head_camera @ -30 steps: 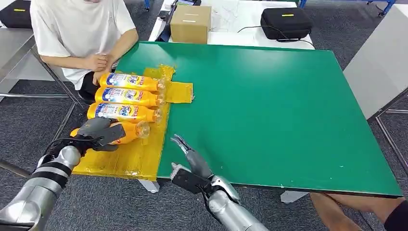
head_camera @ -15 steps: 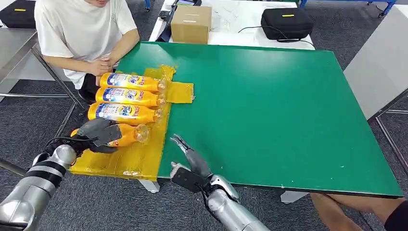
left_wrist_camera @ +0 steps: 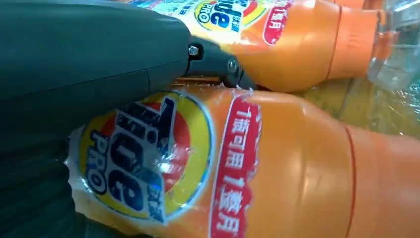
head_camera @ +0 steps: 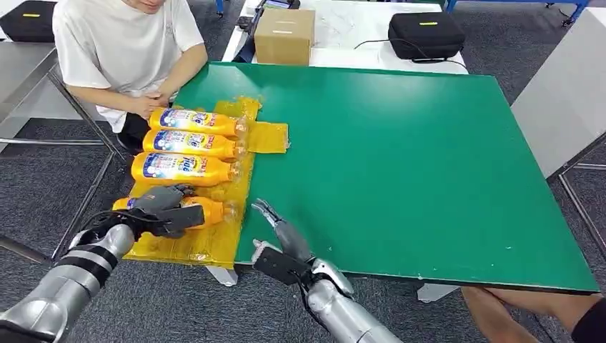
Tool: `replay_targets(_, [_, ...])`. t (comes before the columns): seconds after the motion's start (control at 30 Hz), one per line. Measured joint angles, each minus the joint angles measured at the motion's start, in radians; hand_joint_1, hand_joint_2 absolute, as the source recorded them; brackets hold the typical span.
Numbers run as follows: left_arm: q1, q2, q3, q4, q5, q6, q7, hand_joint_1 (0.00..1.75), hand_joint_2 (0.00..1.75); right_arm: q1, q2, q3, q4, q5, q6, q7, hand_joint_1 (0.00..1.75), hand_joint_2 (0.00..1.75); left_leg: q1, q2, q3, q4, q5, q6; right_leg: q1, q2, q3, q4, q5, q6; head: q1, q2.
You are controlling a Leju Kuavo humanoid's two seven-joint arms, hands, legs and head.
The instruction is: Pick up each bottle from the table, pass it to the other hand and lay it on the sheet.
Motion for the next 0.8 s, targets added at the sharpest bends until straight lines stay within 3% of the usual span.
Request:
replay_targets(0.53, [0.007,-0.020,-0.018,0.009,0.042,0.020,-0.015,0.00,1.75,-0.001,0.002,0.000,0.008,-0.001,-0.003,-0.001,0.00,0.00,0.000,-0.004,0.005,0.000,0.000,0.000,0.000,-0.003,0.007,0.000,-0.001,0.000,0.000,0.000])
replay_targets(0.8, [0.077,-0.066,0.055,-0.080,0.232,0.010,-0.118,0.00,1.75,-0.001,0.002,0.000,0.011,-0.006,-0.010,-0.012,0.00,0.00,-0.001,-0.004,0.005,0.000,0.000,0.000,0.000,-0.003,0.006,-0.001,-0.001,0.000,0.000,0.000])
